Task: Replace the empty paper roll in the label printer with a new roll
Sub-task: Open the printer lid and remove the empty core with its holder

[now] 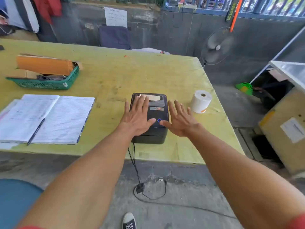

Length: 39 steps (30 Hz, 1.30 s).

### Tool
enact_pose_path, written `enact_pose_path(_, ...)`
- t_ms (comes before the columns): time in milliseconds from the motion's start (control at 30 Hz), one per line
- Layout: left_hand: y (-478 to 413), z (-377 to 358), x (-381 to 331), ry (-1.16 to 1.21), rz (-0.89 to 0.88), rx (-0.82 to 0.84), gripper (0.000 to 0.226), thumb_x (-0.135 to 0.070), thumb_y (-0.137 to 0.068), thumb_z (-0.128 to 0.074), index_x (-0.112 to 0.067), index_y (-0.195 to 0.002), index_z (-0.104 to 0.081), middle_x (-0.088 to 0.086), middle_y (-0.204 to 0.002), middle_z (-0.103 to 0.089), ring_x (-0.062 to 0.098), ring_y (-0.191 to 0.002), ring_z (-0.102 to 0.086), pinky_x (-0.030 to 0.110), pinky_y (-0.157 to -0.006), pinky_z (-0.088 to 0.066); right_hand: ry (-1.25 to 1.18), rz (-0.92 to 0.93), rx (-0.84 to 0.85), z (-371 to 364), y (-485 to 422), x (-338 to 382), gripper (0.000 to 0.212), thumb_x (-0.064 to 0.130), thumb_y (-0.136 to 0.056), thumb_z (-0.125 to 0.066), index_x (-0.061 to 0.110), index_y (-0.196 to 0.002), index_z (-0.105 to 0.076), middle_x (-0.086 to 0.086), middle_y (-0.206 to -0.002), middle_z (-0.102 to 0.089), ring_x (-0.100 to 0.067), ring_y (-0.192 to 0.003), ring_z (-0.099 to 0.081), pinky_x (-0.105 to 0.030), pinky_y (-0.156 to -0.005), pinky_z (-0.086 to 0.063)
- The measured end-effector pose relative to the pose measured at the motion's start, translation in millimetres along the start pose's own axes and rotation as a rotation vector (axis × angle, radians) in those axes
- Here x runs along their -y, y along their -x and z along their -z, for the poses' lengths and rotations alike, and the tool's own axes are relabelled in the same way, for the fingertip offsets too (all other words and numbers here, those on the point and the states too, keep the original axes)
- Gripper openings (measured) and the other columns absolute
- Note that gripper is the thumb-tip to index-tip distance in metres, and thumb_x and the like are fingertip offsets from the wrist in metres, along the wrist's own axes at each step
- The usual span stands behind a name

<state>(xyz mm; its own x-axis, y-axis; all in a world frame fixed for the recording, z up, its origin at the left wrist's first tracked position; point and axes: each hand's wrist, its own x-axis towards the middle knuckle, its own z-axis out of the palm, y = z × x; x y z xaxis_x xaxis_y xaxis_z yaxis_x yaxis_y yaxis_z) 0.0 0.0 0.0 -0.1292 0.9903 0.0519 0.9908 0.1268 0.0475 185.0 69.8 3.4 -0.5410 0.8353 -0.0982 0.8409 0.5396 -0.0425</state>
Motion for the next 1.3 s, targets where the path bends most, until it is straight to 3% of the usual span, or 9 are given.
enact_pose_path(167,7,-24,6,-0.083,0.015,0.142,0.104,-0.061,-0.095,-0.046,-0.005,-0.155,0.019,0.014,-0.165,0.021,0.029,-0.153,0.014,0.058,-0.121,0.002,-0.079,0.029,0.066,-23,7,5,0.102,0.062,-0.093,-0.048,0.008,-0.157,0.010,-0.019,-0.164,-0.011,-0.037,-0.148,-0.022,-0.054,-0.118,-0.022)
enact_pose_path(267,8,-34,10,-0.094,0.009,0.178,0.095,-0.055,-0.099,-0.043,-0.006,-0.156,0.015,0.015,-0.166,0.017,0.030,-0.154,0.011,0.057,-0.121,0.000,-0.149,0.010,0.131,-33,7,11,0.101,0.054,-0.095,-0.054,0.008,-0.157,0.011,-0.018,-0.160,-0.023,-0.038,-0.140,-0.036,-0.055,-0.111,-0.034)
enact_pose_path(400,8,-50,10,-0.040,0.002,0.142,0.082,-0.043,-0.104,-0.042,-0.004,-0.158,0.004,0.020,-0.166,0.008,0.033,-0.154,0.005,0.054,-0.122,-0.015,-0.266,-0.027,0.146,-49,3,16,0.100,0.045,-0.097,-0.056,0.012,-0.155,0.019,-0.023,-0.149,-0.039,-0.042,-0.124,-0.052,-0.050,-0.098,-0.047)
enact_pose_path(533,9,-59,11,0.013,0.008,0.094,0.081,-0.040,-0.103,-0.046,-0.003,-0.158,0.001,0.021,-0.166,0.006,0.033,-0.154,0.005,0.053,-0.120,-0.022,-0.311,-0.050,0.051,-64,-3,20,0.099,0.036,-0.098,-0.058,0.011,-0.155,0.019,-0.031,-0.144,-0.042,-0.045,-0.114,-0.058,-0.047,-0.089,-0.049)
enact_pose_path(667,11,-62,12,0.037,0.004,0.063,0.080,-0.039,-0.103,-0.045,-0.003,-0.158,0.002,0.020,-0.166,0.007,0.033,-0.154,0.007,0.052,-0.121,-0.020,-0.342,-0.085,-0.042,-80,-8,26,0.104,0.033,-0.094,-0.065,0.011,-0.156,0.015,-0.031,-0.140,-0.045,-0.046,-0.106,-0.061,-0.046,-0.081,-0.050)
enact_pose_path(867,12,-66,15,0.030,-0.013,0.031,0.081,-0.040,-0.103,-0.045,-0.003,-0.157,0.001,0.022,-0.166,0.007,0.033,-0.154,0.008,0.046,-0.123,-0.018,-0.380,-0.074,-0.080,-89,-12,22,0.106,0.030,-0.092,-0.068,0.015,-0.157,0.014,-0.029,-0.117,-0.057,-0.045,-0.092,-0.062,-0.039,-0.070,-0.042)
enact_pose_path(1300,10,-69,13,-0.032,-0.012,0.050,0.081,-0.042,-0.104,-0.042,-0.002,-0.157,0.005,0.023,-0.165,0.009,0.034,-0.153,0.010,0.046,-0.124,-0.017,-0.333,-0.067,-0.081,-87,-14,18,0.106,0.034,-0.091,-0.069,0.017,-0.157,0.011,-0.028,-0.113,-0.058,-0.042,-0.088,-0.063,-0.046,-0.078,-0.052)
